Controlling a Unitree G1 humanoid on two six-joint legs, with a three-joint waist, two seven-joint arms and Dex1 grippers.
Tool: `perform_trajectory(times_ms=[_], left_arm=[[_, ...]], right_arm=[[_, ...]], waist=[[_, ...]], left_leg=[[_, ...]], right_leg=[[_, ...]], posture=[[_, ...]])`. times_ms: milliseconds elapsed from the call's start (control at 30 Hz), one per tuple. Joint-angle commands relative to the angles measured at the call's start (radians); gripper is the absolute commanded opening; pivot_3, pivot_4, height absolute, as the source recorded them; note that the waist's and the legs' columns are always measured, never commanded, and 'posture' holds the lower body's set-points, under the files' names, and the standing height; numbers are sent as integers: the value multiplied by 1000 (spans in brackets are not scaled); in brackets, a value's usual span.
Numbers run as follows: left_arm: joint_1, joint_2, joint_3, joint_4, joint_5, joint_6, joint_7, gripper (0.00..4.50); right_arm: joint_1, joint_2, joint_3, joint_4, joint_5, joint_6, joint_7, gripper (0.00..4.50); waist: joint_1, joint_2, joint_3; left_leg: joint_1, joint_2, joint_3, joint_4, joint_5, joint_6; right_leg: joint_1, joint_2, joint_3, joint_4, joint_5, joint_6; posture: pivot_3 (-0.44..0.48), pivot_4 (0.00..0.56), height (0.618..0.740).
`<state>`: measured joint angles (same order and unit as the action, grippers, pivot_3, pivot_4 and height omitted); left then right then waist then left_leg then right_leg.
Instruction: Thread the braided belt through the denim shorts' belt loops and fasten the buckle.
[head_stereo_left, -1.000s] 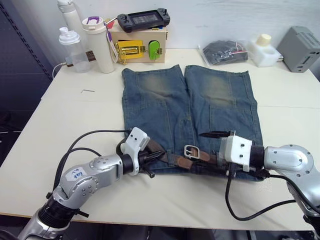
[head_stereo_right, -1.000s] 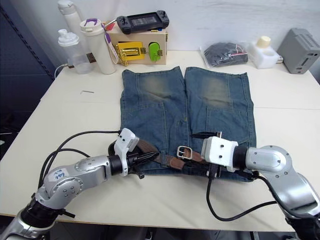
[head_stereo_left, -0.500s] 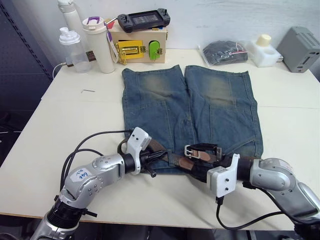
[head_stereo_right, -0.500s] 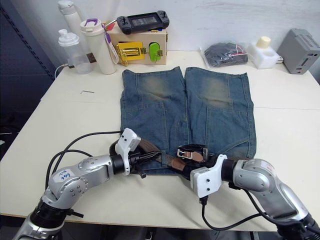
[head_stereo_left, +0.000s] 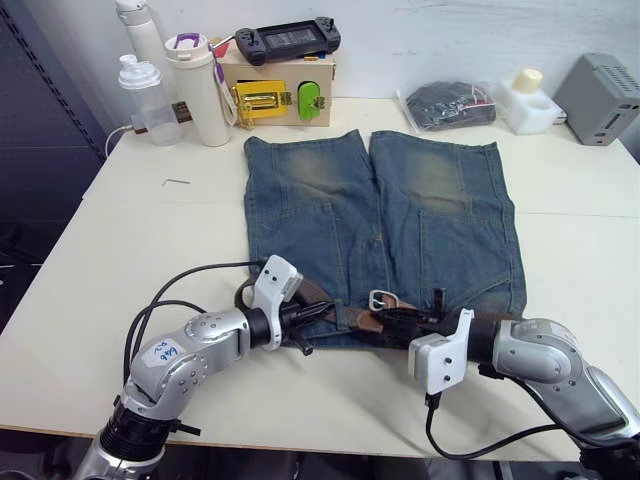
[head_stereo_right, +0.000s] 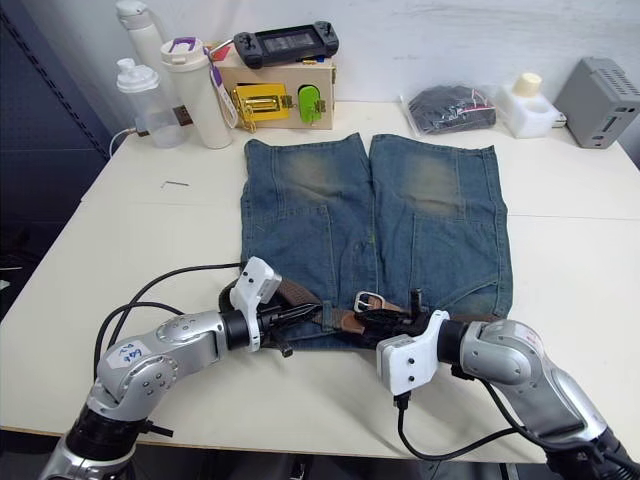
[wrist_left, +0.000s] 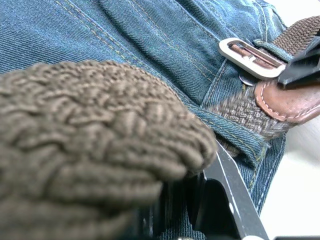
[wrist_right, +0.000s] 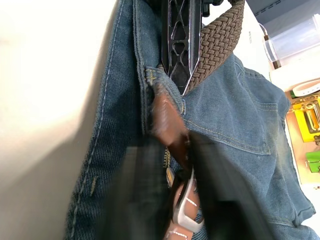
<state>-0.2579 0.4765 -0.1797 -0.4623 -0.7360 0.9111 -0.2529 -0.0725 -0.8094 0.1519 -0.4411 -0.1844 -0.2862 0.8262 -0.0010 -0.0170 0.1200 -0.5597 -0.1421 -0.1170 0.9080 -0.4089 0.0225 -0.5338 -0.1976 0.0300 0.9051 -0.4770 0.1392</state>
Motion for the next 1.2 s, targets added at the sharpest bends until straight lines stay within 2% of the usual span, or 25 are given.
perform_trajectory(times_ms=[33, 200, 267, 333, 367, 500, 667, 800, 967, 1133, 1200], left_arm=[[16, -11, -3, -30, 12, 20, -18, 0], [19, -21, 7, -30, 22, 24, -28, 0], [24, -36, 28, -35, 7, 14, -41, 895], [29, -27, 41, -50, 6, 16, -57, 1510], [31, -21, 45, -55, 12, 18, -62, 2117], [131, 51, 133, -143, -35, 20, -124, 3649], [312, 88, 222, -240, -111, 22, -170, 3649], [388, 86, 216, -264, -69, -36, -172, 2441], [375, 58, 176, -250, 45, -107, -115, 76], [379, 107, 90, -183, 202, -151, -120, 20], [384, 115, 78, -171, 214, -158, -135, 20]], right_arm=[[-2, -3, 0, -40, 13, -20, 6, 39], [-8, -1, 5, -49, 15, -2, 18, 39], [-9, 0, 6, -51, 17, 6, 22, 0], [-9, 1, 5, -53, 18, 12, 24, 0], [-9, 2, 5, -55, 19, 15, 25, 0], [-9, 3, -3, -57, 25, 28, 24, 0], [3, 6, -5, -46, 22, 21, 15, 0], [-1, 8, -6, -46, 28, 27, 15, 0], [-2, 5, -8, -55, 37, 34, 21, 0], [-15, -2, -46, -86, 105, 102, 37, 0], [-21, -19, -83, -102, 171, 162, 61, 0]], waist=[[0, 0, 0], [0, 0, 0], [0, 0, 0], [0, 0, 0], [-1, 0, 0], [-5, 0, 0], [-2, 0, 0], [3, 0, 0], [3, 0, 0], [3, 0, 0], [5, 1, 0]], left_leg=[[0, 0, 0, 0, 0, 0], [0, 0, 0, 0, 0, 0], [0, 0, 0, 0, 0, 0], [0, 0, 0, 0, 0, 0], [0, 0, 0, 0, 0, 0], [0, 0, 0, 0, 0, 0], [1, 0, 0, -1, 0, 0], [0, 0, 1, 0, 0, 0], [-1, 0, 1, 2, 0, 1], [-1, 0, 1, 1, -1, 1], [0, 0, 1, 1, -1, 1]], right_leg=[[0, 0, 0, 0, 0, 0], [0, 0, 0, 0, 0, 0], [0, 0, 0, 0, 0, 0], [0, 0, 0, 0, 0, 0], [0, 0, 0, 0, 0, 0], [0, 0, 0, 0, 0, 0], [-1, 0, 0, 1, 0, 0], [0, -1, 0, 0, 0, 0], [0, -1, 0, 0, 0, -1], [0, -1, 0, 0, 0, 0], [0, -1, 0, 0, 0, -1]], posture=[[0, 150, 645], [0, 150, 645], [0, 150, 645], [0, 150, 645], [0, 150, 645], [0, 150, 645], [0, 150, 645], [0, 150, 645], [0, 150, 645], [0, 150, 645], [0, 150, 645]])
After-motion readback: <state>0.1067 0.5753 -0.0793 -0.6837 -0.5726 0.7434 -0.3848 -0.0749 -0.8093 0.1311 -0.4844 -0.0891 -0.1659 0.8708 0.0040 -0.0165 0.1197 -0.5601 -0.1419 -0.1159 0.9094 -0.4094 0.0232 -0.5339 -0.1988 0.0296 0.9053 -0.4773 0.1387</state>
